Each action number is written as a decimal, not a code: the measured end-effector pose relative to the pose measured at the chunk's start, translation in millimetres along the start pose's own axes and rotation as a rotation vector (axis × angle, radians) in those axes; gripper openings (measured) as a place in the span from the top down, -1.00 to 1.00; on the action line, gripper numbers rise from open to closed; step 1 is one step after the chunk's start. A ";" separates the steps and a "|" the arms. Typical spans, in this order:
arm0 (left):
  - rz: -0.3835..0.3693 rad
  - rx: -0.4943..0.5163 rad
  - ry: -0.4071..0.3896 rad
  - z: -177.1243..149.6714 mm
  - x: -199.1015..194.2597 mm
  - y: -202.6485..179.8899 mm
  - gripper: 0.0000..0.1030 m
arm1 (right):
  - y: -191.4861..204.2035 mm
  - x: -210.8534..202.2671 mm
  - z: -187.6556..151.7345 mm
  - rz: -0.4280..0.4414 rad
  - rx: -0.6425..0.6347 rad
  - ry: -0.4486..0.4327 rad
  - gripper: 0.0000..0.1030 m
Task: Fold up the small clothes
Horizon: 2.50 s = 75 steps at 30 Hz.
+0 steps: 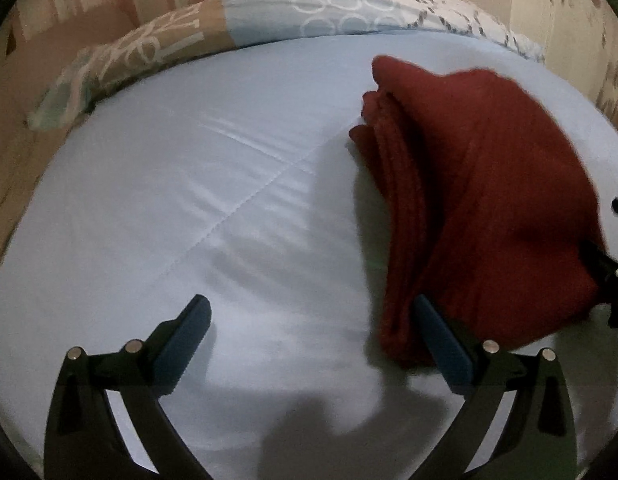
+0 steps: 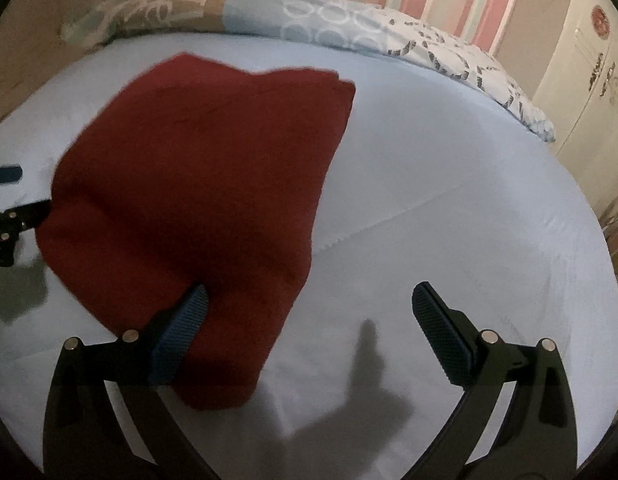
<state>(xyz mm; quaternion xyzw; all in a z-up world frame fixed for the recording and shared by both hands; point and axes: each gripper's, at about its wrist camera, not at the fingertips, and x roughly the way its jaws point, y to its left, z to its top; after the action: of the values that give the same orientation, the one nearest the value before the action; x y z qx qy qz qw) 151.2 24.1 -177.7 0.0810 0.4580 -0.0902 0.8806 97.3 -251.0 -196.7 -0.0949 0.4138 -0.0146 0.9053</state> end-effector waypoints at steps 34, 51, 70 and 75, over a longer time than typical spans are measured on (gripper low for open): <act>0.112 0.004 -0.339 -64.6 -230.6 -39.4 -0.97 | 34.0 -217.0 -36.2 0.024 0.251 -0.270 -0.94; 0.116 -0.042 -0.421 -62.6 -280.1 -30.0 -0.97 | 26.4 -263.0 -41.2 -0.067 0.290 -0.360 -0.94; 0.116 -0.034 -0.465 -58.4 -287.3 -30.1 -0.97 | 23.8 -271.3 -38.3 -0.110 0.295 -0.392 -0.94; 0.119 -0.036 -0.465 -56.7 -287.2 -27.5 -0.97 | 23.6 -271.3 -38.4 -0.111 0.296 -0.392 -0.94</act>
<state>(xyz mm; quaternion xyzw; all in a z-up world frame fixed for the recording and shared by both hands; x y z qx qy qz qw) -62.1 34.5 24.3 0.0692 0.2387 -0.0460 0.9675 -111.1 -205.6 -23.1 0.0150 0.2181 -0.1058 0.9701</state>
